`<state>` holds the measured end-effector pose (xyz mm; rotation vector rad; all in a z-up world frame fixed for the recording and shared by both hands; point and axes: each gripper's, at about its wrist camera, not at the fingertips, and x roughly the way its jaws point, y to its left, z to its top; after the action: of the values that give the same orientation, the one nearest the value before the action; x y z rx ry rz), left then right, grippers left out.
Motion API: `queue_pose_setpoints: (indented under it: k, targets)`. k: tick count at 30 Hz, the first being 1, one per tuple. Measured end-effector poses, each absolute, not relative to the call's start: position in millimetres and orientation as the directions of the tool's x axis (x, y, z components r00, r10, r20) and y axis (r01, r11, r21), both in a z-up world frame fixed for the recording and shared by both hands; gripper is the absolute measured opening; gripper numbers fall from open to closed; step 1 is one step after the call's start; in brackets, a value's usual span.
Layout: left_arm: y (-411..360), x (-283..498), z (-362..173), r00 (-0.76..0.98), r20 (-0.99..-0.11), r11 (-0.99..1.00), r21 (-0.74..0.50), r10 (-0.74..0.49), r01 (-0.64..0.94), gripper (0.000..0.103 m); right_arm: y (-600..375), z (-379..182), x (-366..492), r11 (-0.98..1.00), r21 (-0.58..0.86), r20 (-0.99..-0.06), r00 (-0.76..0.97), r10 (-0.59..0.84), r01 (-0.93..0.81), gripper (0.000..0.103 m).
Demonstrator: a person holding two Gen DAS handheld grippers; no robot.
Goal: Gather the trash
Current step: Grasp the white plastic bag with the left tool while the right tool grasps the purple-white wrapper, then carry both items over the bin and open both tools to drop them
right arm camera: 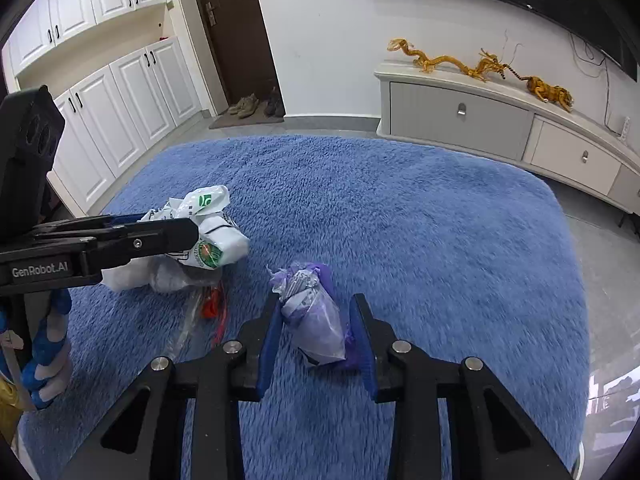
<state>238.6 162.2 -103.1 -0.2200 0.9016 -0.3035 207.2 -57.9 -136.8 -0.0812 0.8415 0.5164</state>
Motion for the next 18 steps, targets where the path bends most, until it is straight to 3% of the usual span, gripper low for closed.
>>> queue_pose_setpoints:
  k: [5,11,18]
  targets:
    - [163.9,208.9,-86.4,0.604,-0.699,0.921,-0.343,-0.383,0.186,0.042,-72.4,-130.4,178.3,0.884,0.139,-0.718,0.569,0.401,-0.447,0.03]
    - [169.1,171.4,-60.3,0.597,-0.658,0.883,-0.408,-0.459,0.23,0.041,-88.4,-116.2,134.6,0.891,0.167,-0.699,0.586,0.409,-0.423,0.028]
    - [165.9,109.3,-48.8,0.581,-0.658,0.877,-0.386,-0.479,0.286,0.042,-107.8,-105.1,80.7,0.905,0.167,-0.682,0.618,0.392,-0.39,0.027]
